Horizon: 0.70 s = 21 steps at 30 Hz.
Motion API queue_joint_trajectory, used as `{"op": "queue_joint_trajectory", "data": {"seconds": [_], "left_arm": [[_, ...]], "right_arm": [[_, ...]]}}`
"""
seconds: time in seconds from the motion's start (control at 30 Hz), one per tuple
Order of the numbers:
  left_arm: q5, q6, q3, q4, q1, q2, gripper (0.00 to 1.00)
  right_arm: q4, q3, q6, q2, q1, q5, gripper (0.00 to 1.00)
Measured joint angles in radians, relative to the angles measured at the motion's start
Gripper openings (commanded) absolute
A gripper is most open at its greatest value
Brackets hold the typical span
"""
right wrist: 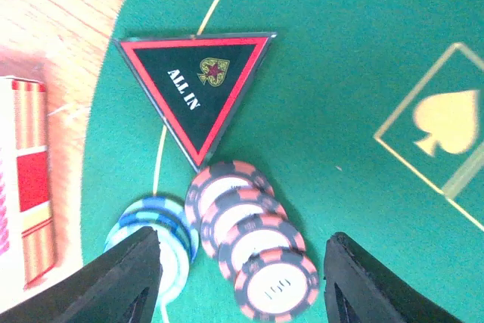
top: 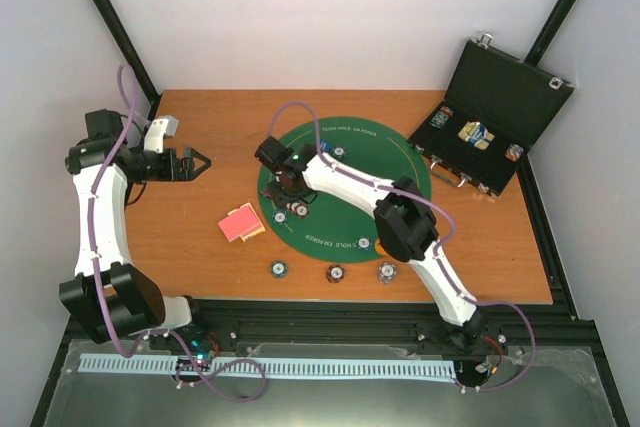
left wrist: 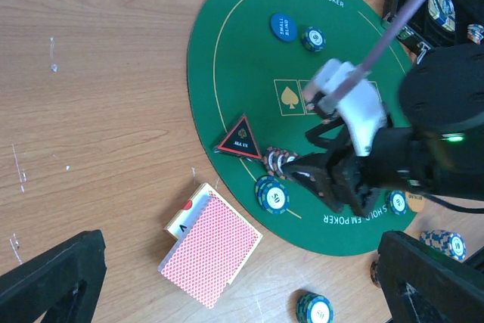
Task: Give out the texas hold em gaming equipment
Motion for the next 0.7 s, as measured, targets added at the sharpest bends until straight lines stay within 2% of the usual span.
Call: {"op": "queue_joint_trajectory", "data": {"seconds": [0.2, 0.43, 0.6, 0.7], "left_arm": [[0.0, 0.0, 0.0, 0.0, 0.0, 0.0, 1.0], [0.003, 0.0, 0.0, -0.001, 0.0, 0.0, 1.0], [0.004, 0.0, 0.0, -0.002, 0.0, 0.0, 1.0], [0.004, 0.0, 0.0, -0.002, 0.0, 0.0, 1.0]], "right_arm": [[0.006, -0.119, 0.008, -0.179, 0.005, 0.023, 0.63], [0.069, -0.536, 0.067, -0.468, 0.077, 0.055, 0.69], [0.088, -0.771, 0.135, -0.574, 0.183, 0.056, 0.74], [0.098, -0.85, 0.178, -0.605, 0.227, 0.055, 0.74]]}}
